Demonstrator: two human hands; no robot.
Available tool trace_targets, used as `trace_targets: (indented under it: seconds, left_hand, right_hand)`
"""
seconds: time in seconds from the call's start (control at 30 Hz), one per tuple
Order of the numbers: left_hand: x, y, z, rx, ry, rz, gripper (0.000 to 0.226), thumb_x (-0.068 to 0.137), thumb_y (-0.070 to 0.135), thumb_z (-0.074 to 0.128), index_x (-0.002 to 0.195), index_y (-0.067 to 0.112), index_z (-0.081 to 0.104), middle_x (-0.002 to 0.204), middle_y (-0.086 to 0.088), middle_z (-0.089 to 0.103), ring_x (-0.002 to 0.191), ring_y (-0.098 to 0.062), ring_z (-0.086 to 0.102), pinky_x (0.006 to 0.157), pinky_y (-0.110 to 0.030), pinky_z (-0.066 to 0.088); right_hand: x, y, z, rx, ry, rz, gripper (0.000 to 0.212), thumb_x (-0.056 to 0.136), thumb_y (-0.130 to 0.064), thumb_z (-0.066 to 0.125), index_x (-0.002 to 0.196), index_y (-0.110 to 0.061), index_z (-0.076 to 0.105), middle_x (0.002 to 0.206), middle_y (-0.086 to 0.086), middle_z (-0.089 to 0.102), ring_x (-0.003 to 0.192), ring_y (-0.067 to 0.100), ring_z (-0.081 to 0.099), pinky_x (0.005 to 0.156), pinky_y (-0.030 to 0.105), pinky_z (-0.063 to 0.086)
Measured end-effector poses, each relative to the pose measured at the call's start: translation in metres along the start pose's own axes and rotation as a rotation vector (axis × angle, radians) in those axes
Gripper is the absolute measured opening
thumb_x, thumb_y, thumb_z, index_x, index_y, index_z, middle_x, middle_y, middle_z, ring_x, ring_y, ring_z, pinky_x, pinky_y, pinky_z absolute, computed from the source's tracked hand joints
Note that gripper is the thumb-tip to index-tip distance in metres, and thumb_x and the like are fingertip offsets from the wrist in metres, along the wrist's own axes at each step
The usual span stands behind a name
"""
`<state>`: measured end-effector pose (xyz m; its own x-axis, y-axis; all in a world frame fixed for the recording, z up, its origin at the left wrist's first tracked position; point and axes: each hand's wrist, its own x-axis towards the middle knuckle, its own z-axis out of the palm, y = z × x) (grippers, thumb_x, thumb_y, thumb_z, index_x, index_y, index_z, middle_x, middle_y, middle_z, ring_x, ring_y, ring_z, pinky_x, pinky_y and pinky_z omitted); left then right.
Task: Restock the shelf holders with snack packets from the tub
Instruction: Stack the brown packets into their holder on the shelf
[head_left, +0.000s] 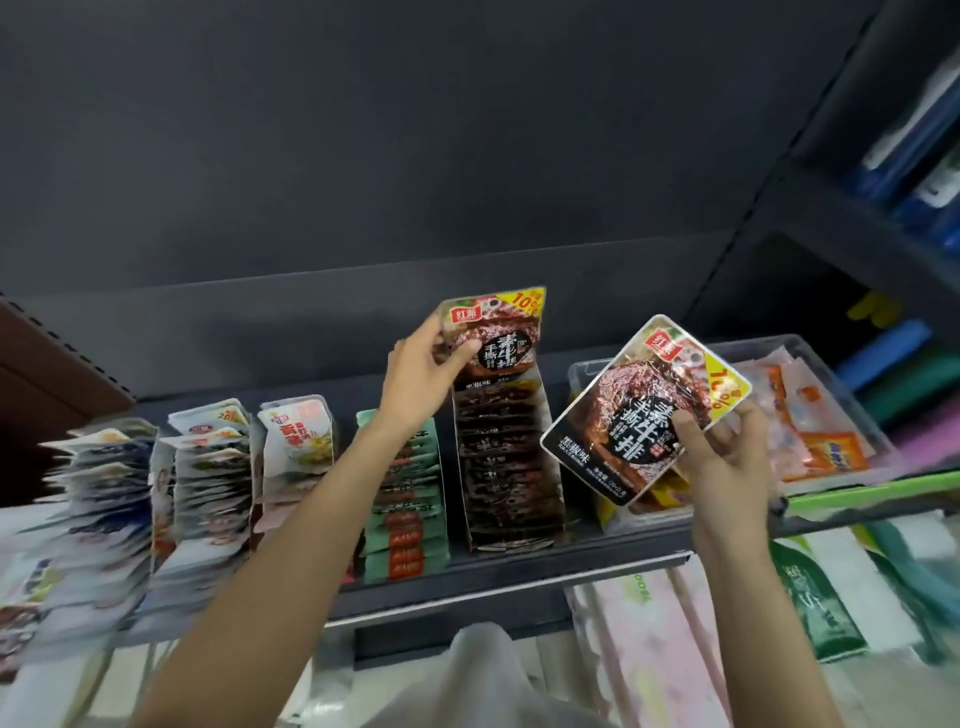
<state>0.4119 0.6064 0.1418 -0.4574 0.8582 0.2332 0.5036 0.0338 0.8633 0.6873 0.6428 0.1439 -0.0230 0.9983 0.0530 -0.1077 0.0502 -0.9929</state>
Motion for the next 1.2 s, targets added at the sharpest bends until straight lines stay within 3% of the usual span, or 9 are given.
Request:
trace_targets:
  seconds: [0.13, 0.27, 0.33, 0.43, 0.63, 0.8, 0.93, 1.1, 1.2]
  left_hand:
    - [-0.003, 0.002, -0.005, 0.239, -0.190, 0.013, 0.019, 0.086, 0.027, 0.069, 0.102, 0.023, 0.062, 0.084, 0.011, 0.068, 0.083, -0.009, 0.067, 0.081, -0.033, 0.053]
    - [-0.017, 0.005, -0.003, 0.684, -0.441, 0.152, 0.020, 0.085, 0.048, 0.063, 0.098, 0.033, 0.063, 0.089, 0.010, 0.067, 0.087, -0.018, 0.064, 0.072, -0.028, 0.043]
    - [-0.022, 0.006, -0.001, 0.733, -0.345, 0.258, 0.025, 0.087, 0.048, 0.060, 0.107, 0.033, 0.063, 0.102, 0.008, 0.069, 0.091, -0.017, 0.063, 0.076, -0.030, 0.041]
    - [-0.025, 0.007, 0.004, 0.760, -0.212, 0.327, 0.018, 0.094, 0.035, 0.054, 0.105, 0.029, 0.068, 0.099, 0.008, 0.071, 0.086, -0.017, 0.065, 0.076, -0.028, 0.040]
    - [-0.017, 0.005, 0.004, 1.175, -0.284, 0.227, 0.029, 0.099, 0.027, 0.036, 0.105, 0.027, 0.064, 0.091, 0.001, 0.072, 0.084, -0.021, 0.064, 0.092, -0.030, 0.032]
    - [-0.018, 0.010, -0.005, 1.117, -0.237, 0.298, 0.025, 0.099, 0.026, 0.039, 0.098, 0.025, 0.063, 0.088, 0.004, 0.072, 0.082, -0.021, 0.066, 0.087, -0.030, 0.032]
    - [-0.010, 0.011, 0.001, 1.188, -0.288, 0.218, 0.027, 0.100, 0.026, 0.037, 0.105, 0.028, 0.064, 0.095, 0.005, 0.071, 0.089, -0.018, 0.065, 0.088, -0.029, 0.034]
    - [-0.003, 0.017, 0.011, 1.322, -0.236, 0.141, 0.037, 0.085, -0.002, 0.047, 0.103, 0.026, 0.061, 0.079, 0.003, 0.066, 0.072, -0.019, 0.061, 0.079, -0.030, 0.032]
    - [0.006, 0.025, 0.008, 1.349, -0.240, 0.169, 0.043, 0.077, -0.008, 0.049, 0.103, 0.024, 0.063, 0.069, 0.004, 0.059, 0.064, -0.019, 0.055, 0.083, -0.031, 0.033]
  right_hand:
    - [0.014, -0.002, -0.002, 0.024, -0.024, 0.008, 0.024, 0.093, -0.013, 0.059, 0.095, -0.036, 0.052, 0.100, -0.010, 0.069, 0.091, 0.003, 0.066, 0.067, 0.022, 0.052]
    - [0.026, -0.008, 0.001, 0.109, -0.008, -0.015, 0.029, 0.093, -0.013, 0.059, 0.103, -0.040, 0.054, 0.105, -0.011, 0.069, 0.102, 0.010, 0.066, 0.076, 0.022, 0.054]
    - [0.033, -0.011, 0.006, 0.130, -0.028, -0.029, 0.029, 0.093, -0.013, 0.059, 0.108, -0.036, 0.052, 0.106, -0.010, 0.068, 0.103, 0.011, 0.065, 0.077, 0.023, 0.054]
    - [0.044, -0.019, 0.026, 0.076, -0.115, -0.136, 0.026, 0.093, -0.015, 0.059, 0.106, -0.035, 0.049, 0.105, -0.013, 0.067, 0.101, 0.007, 0.065, 0.077, 0.023, 0.053]
    - [0.068, -0.025, 0.090, -0.198, -0.414, -0.284, 0.017, 0.095, -0.011, 0.056, 0.107, -0.016, 0.045, 0.101, -0.007, 0.065, 0.092, 0.002, 0.065, 0.071, 0.019, 0.052]
    - [0.081, -0.017, 0.110, -0.446, -0.515, -0.343, 0.021, 0.095, -0.016, 0.056, 0.106, -0.026, 0.040, 0.100, -0.004, 0.065, 0.093, 0.007, 0.064, 0.077, 0.035, 0.058]
    - [0.083, -0.011, 0.120, -0.509, -0.577, -0.316, 0.018, 0.095, -0.015, 0.055, 0.104, -0.022, 0.041, 0.101, -0.004, 0.065, 0.096, 0.012, 0.064, 0.081, 0.043, 0.056]
    - [0.084, -0.019, 0.129, -0.400, -0.529, -0.302, 0.019, 0.095, -0.015, 0.055, 0.111, -0.012, 0.045, 0.096, -0.013, 0.063, 0.092, -0.007, 0.061, 0.078, 0.019, 0.055]
    - [0.085, -0.023, 0.129, -0.395, -0.485, -0.278, 0.026, 0.095, -0.016, 0.054, 0.119, -0.011, 0.043, 0.106, -0.005, 0.063, 0.100, 0.002, 0.061, 0.082, 0.022, 0.053]
